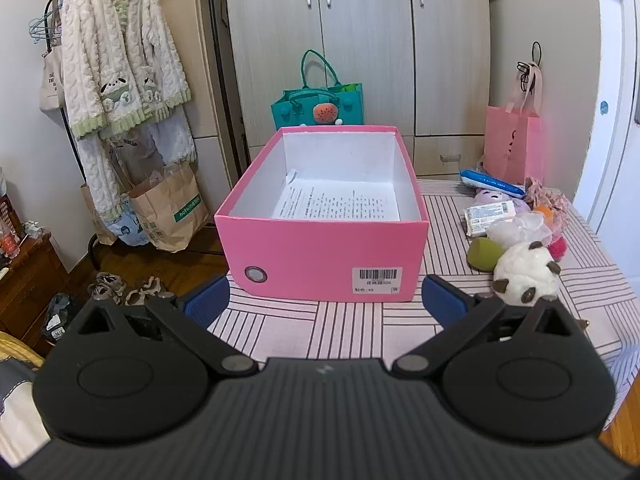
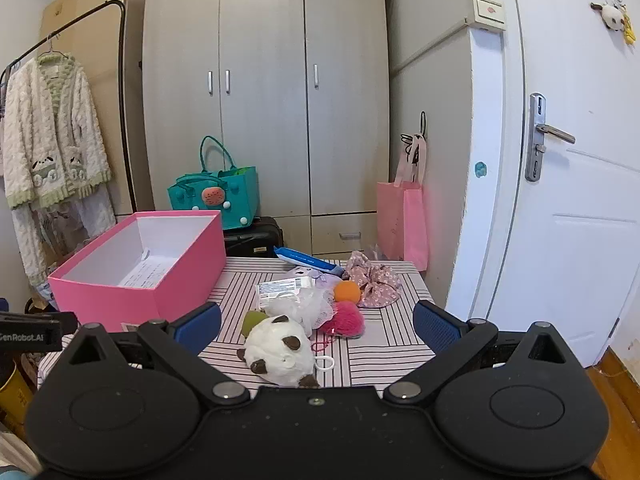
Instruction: Organize soft objects
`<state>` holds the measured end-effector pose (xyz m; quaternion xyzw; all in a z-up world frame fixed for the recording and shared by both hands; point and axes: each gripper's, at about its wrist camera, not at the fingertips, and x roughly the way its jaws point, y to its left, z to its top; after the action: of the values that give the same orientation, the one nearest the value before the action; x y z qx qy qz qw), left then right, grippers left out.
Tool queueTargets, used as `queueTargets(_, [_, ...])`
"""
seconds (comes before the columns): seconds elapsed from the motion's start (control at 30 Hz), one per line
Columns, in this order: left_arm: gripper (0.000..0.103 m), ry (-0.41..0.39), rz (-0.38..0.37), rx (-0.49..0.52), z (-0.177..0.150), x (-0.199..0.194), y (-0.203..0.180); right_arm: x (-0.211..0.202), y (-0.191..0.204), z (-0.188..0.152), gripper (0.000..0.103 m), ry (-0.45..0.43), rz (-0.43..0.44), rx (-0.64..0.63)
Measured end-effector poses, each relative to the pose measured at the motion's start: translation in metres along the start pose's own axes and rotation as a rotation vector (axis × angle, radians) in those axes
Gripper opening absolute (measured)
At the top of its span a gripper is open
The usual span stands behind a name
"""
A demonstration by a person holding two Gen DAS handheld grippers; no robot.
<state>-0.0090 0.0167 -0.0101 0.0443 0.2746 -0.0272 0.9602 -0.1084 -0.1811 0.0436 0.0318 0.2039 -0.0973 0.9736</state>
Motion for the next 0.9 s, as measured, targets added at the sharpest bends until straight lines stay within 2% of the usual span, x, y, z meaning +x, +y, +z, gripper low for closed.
queueTargets(0.37, [0.103,0.033,-0.04,0.043,-0.006,-0.003,-0.012,-0.002,-0.001,-0.003,0.103,-0.007,-0.002,0.002])
queueTargets(0.9, [0.103,0.044,-0.046,0.039,-0.008,-0.007,-0.012,-0.008,-0.001,-0.005,0.103,-0.019,0.0,-0.003])
